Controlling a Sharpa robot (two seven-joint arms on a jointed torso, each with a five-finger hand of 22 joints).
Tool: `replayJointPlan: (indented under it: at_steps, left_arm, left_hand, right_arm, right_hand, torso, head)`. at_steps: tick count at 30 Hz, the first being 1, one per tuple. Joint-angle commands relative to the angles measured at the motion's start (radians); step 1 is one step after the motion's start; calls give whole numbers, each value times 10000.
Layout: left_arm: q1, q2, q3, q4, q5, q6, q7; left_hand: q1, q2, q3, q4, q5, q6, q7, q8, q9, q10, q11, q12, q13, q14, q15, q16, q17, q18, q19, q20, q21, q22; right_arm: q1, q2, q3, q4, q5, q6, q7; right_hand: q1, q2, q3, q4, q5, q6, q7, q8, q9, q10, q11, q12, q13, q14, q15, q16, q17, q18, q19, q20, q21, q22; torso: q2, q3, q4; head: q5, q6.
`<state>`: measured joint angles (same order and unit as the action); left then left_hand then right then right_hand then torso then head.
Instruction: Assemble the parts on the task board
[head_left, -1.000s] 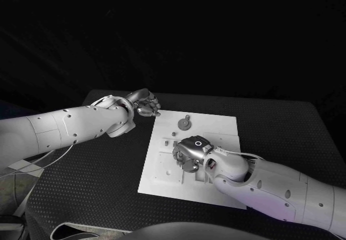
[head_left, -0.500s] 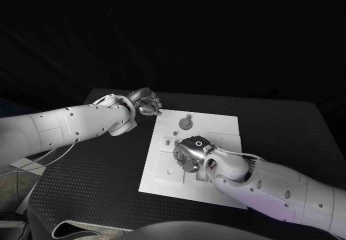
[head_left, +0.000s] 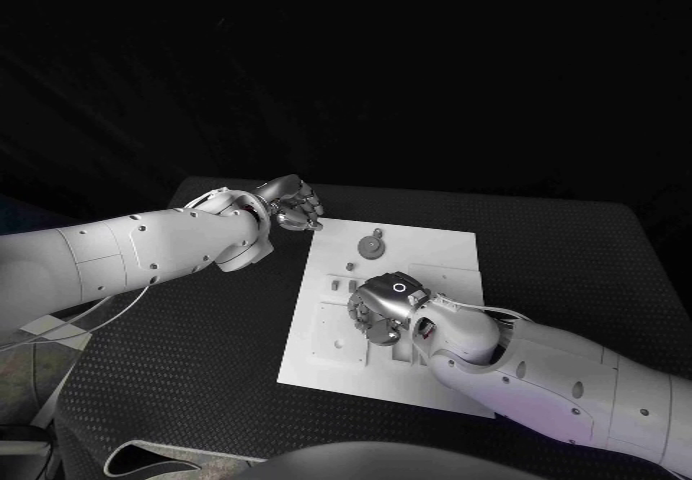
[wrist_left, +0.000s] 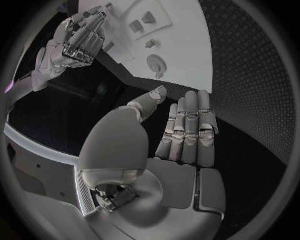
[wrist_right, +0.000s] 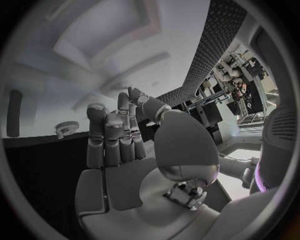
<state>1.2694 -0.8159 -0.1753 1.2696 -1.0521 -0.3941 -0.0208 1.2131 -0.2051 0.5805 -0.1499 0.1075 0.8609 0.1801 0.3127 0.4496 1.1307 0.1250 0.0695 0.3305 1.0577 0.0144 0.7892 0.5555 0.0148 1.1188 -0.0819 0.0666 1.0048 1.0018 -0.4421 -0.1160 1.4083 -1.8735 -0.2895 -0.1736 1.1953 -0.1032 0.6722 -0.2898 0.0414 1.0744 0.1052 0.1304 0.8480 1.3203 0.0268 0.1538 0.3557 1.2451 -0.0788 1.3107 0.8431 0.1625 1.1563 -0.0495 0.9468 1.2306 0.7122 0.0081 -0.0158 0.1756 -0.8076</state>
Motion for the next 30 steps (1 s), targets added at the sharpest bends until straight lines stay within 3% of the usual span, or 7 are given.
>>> replayJointPlan:
  at_steps: [1,30]
  left_arm:
    - [15,0,7,24,-45,-57,20]
    - [15,-21,7,19,-81,-54,-6]
  left_hand:
    - [30,-36,-23,46,47,-71,16,44,-12,-65,-10,11,-4,66,22,-39,12,76,46,5,39,-15]
    - [31,-40,-22,54,47,-74,16,48,-18,-66,-11,8,-4,76,20,-54,32,77,54,2,38,-17]
  right_arm:
    - [-35,-9,-24,17,-4,204,23]
    - [-35,-83,-24,46,-43,186,-23]
  right_hand:
    - [-80,0,47,-5,46,17,27,26,1,44,3,-4,1,14,-54,-57,13,993,22,-71,20,-11]
    - [-85,1,63,-8,46,13,28,21,13,42,3,-12,12,16,-54,-69,19,993,23,-76,14,-15]
  torso:
    - [2,0,-5]
    - [3,2,-3]
  head:
    - [18,-17]
    - [-10,-2]
